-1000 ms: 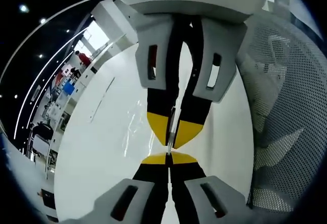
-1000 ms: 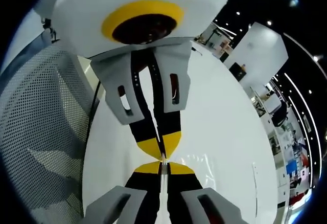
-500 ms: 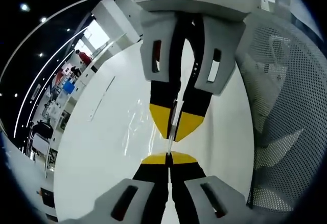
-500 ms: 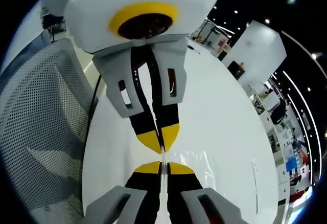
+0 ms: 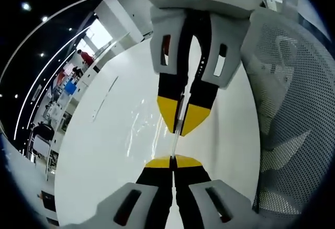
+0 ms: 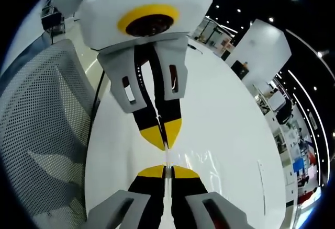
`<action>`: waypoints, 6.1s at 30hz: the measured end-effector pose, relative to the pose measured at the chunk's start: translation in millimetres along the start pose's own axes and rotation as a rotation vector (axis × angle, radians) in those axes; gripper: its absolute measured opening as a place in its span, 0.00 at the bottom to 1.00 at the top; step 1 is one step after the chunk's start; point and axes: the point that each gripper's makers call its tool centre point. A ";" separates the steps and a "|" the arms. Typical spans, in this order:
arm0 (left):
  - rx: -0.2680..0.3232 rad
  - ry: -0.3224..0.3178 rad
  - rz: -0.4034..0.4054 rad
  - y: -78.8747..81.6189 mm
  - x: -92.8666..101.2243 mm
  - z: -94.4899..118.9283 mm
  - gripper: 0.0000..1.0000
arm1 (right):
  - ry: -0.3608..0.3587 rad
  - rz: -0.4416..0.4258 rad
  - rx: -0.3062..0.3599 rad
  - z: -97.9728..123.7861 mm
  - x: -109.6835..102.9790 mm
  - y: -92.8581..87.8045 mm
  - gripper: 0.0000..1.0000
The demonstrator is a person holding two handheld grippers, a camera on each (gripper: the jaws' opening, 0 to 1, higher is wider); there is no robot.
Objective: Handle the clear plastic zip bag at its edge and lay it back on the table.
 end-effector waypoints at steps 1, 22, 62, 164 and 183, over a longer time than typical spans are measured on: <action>-0.001 0.000 0.000 -0.5 0.0 0.2 0.00 | -0.001 -0.002 0.000 -0.1 0.1 -0.7 0.00; -0.008 -0.001 -0.005 -1.4 0.9 1.1 0.00 | -0.009 -0.017 -0.002 3.9 -2.4 -3.2 0.00; -0.054 0.007 0.005 -13.5 -0.7 3.9 0.00 | -0.022 -0.038 -0.035 9.8 -2.5 -18.6 0.00; -0.079 0.018 -0.013 -16.8 -4.3 3.5 0.00 | -0.171 -0.308 0.003 54.5 8.8 -62.3 0.12; -0.079 0.015 -0.008 -20.4 -4.6 3.1 0.00 | -0.184 -0.270 0.055 45.9 32.9 -35.1 0.13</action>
Point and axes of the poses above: the point that each gripper's makers call its tool centre point, and the gripper's own axes: z roughly backward along the fingers, x roughly to its right, y roughly out of its top, and after that the axes turned 6 degrees about x, right-handed
